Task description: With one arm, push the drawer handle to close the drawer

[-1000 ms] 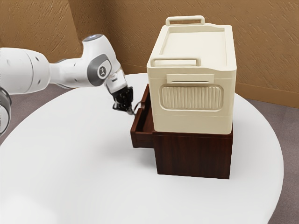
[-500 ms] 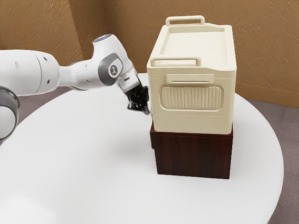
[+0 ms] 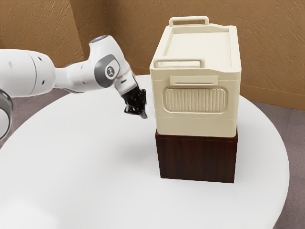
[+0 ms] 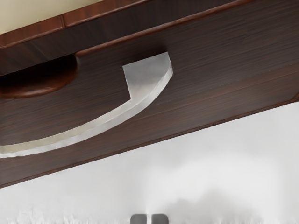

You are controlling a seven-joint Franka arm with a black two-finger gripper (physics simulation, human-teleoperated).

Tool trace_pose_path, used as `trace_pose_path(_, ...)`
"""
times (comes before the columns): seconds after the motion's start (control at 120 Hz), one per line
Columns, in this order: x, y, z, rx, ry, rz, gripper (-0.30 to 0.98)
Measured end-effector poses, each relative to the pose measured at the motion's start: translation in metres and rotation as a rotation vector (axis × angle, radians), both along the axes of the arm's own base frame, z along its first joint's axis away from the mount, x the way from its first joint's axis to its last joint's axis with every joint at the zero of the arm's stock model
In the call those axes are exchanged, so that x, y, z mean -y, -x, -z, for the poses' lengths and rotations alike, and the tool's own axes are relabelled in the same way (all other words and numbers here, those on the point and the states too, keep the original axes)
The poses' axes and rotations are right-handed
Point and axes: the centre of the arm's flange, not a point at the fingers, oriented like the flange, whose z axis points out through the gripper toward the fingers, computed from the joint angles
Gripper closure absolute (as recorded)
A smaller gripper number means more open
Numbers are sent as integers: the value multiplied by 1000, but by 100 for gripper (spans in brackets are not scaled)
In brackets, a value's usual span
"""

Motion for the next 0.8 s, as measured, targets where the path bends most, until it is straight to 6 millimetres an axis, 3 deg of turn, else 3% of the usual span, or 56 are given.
trace_pose_path(0.075, -21, 11, -26, -5, -37, -24, 79)
trace_pose_path(0.142, -31, 24, -62, -4, -81, -42, 79)
trace_pose_path(0.2, -57, 40, -96, -24, -111, -107, 79)
trace_pose_path(0.292, -94, 64, -130, -97, -132, -245, 78)
trace_pose_path(0.383, -100, 79, -159, -155, -153, -351, 59)
trace_pose_path(0.567, -98, 97, -189, -259, -166, -635, 26)
trace_pose_path(0.8, -98, 105, -198, -337, -163, -913, 9)
